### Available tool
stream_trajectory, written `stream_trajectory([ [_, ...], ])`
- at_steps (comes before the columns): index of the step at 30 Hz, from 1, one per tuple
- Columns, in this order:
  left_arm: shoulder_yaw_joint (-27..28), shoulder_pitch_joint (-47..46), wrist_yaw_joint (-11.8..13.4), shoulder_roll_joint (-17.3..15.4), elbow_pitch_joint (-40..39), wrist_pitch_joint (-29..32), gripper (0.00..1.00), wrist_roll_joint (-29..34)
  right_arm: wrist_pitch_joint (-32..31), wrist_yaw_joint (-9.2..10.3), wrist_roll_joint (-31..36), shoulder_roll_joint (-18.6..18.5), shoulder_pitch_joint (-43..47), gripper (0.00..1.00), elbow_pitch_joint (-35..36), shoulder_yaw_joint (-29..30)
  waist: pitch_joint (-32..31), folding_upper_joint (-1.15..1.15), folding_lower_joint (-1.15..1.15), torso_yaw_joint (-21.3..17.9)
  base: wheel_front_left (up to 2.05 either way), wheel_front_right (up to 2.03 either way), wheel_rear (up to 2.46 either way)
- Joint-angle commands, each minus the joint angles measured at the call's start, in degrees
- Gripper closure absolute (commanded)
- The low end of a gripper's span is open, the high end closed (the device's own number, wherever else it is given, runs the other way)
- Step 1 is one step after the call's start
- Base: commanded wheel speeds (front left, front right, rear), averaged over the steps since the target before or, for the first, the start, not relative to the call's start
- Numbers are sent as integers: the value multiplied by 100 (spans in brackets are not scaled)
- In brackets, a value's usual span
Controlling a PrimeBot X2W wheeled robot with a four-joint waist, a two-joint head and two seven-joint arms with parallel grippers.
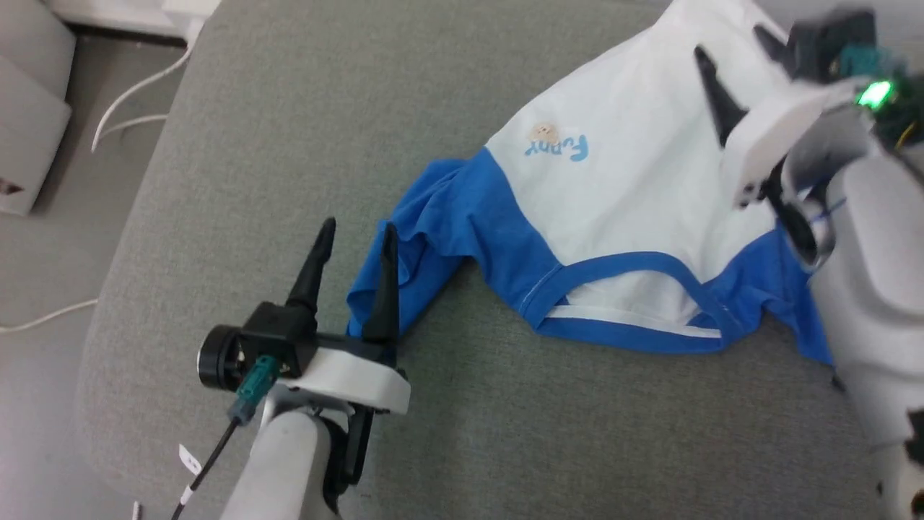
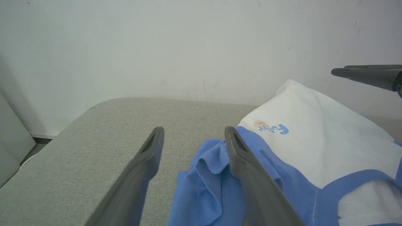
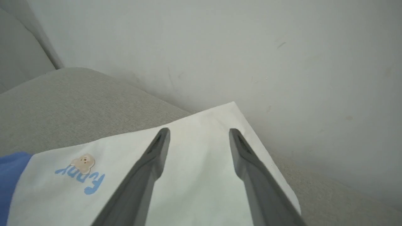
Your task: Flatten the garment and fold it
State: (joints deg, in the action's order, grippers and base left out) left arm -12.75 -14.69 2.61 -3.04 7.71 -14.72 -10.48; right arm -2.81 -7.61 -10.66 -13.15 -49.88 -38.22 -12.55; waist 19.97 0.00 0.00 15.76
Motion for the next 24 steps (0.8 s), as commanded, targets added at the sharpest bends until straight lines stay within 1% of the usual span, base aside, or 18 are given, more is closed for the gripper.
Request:
stream_trajectory([
  [1,7,86,-51,1,43,-28,0,47,101,12,-101,25,277,0,153,36,-647,0,0,-506,0,0,0],
  [4,36,227,-94,-9,129,-28,0,85,190,12,-241,66,1111,0,739,144,-922,0,0,-681,0,0,0],
  [7,99,367,-87,-11,157,-28,0,96,-46,12,-189,167,2046,0,1320,455,-1132,0,0,-844,0,0,0],
  [9,140,441,-78,-12,156,-28,0,99,-285,12,-30,301,2654,0,1717,790,-1202,0,0,-923,0,0,0],
  [14,198,509,-89,-9,134,-28,0,99,-719,12,538,824,3901,0,2746,1991,-1248,0,0,-993,0,0,0],
  [16,222,530,-94,-7,119,-28,0,89,-846,12,656,955,4243,0,3062,2430,-1247,0,0,-1006,0,0,0],
  [19,243,549,-94,-4,101,-28,0,87,-1052,12,718,1017,4585,0,3366,2937,-1220,0,0,-1012,0,0,0],
  [22,266,541,-101,-2,95,-28,0,89,-1228,12,538,1023,4773,0,3440,3348,-1188,0,0,-1016,0,0,0],
  [24,292,533,-98,0,84,-28,0,92,-1366,12,386,1024,4814,0,3399,3519,-1159,0,0,-1030,0,0,0],
])
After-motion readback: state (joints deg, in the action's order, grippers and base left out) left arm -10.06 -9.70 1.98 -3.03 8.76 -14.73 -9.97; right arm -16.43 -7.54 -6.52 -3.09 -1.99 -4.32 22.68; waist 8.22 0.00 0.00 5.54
